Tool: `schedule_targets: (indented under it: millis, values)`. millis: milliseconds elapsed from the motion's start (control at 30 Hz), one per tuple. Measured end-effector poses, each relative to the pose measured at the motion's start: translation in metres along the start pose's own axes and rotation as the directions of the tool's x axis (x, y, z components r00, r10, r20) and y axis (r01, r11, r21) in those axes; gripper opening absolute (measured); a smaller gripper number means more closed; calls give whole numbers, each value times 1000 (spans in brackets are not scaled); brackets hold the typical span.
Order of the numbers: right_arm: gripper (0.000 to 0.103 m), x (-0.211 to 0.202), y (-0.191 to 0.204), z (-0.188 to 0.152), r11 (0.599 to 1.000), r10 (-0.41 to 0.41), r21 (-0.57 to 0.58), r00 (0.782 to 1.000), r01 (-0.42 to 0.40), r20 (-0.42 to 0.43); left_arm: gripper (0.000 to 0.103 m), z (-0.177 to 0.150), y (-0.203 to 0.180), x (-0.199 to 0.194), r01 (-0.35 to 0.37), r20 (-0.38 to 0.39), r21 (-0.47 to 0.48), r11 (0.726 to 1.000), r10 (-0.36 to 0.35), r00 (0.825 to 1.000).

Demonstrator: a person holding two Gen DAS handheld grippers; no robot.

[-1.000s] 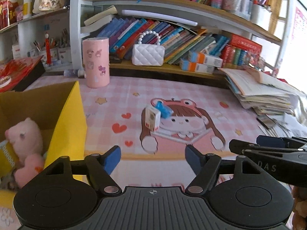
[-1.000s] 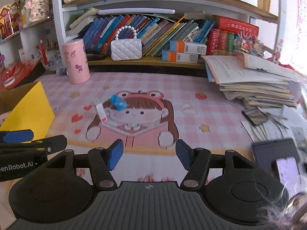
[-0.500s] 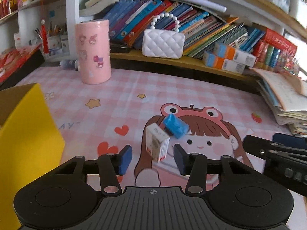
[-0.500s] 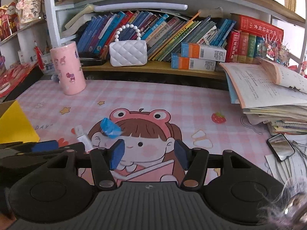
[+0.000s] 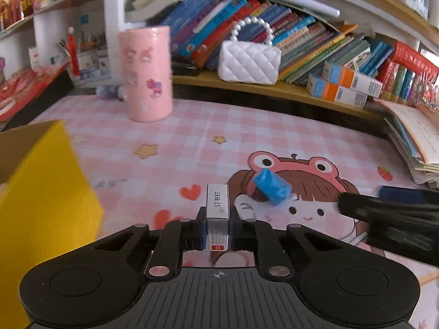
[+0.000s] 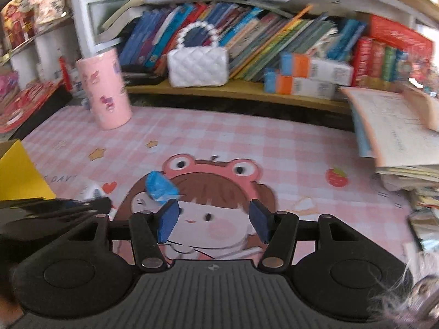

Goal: Organize objects
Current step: 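Grasp the small white box with the left tool while the right tool grasps the blue bag, then carry the white box and blue bag in both tools over the yellow box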

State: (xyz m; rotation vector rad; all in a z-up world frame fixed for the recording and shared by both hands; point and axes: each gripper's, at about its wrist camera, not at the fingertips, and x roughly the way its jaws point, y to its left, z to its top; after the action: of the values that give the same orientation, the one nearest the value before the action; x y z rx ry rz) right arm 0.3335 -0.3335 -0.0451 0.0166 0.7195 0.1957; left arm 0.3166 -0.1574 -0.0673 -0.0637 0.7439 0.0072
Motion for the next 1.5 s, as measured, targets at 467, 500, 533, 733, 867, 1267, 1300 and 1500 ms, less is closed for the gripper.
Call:
schedule_targets:
  millis: [467,500,533,733,867,1267,1300,1500]
  values:
    - [39,85,62,8,944,81,-318,996,-90,-42,13,-22,22,-66,49,-20,6,999,-49,999]
    - [34,89,62,9,942,75,-324,996,-87,-48,13,-22,23,-68,51,-18,7,999,-51,999]
    - [31,92,62,9,942,78,-324,995,-93,-59,13,-23,25,-70,51,-18,3,999,-51,999]
    - [30,76,57,9,961,78,-263,997,-83,-29,13,-27,33,-87,88,-13,-33,996,-88,996]
    - [29,41,52,8,984,80,-163,997,-78,6,13,-32,36,-101,128,7,-33,991,-127,992]
    - [29,-97,64,-34,996,9,87,999,-14,49,13,-55,69,-159,276,55,-50,960,-273,960]
    - [29,-107,65,-40,992,4,124,999,-10,45,13,-56,73,-163,283,66,-42,958,-280,958]
    - [29,-148,83,-81,973,-36,230,999,31,18,13,-69,89,-188,316,96,11,949,-315,944]
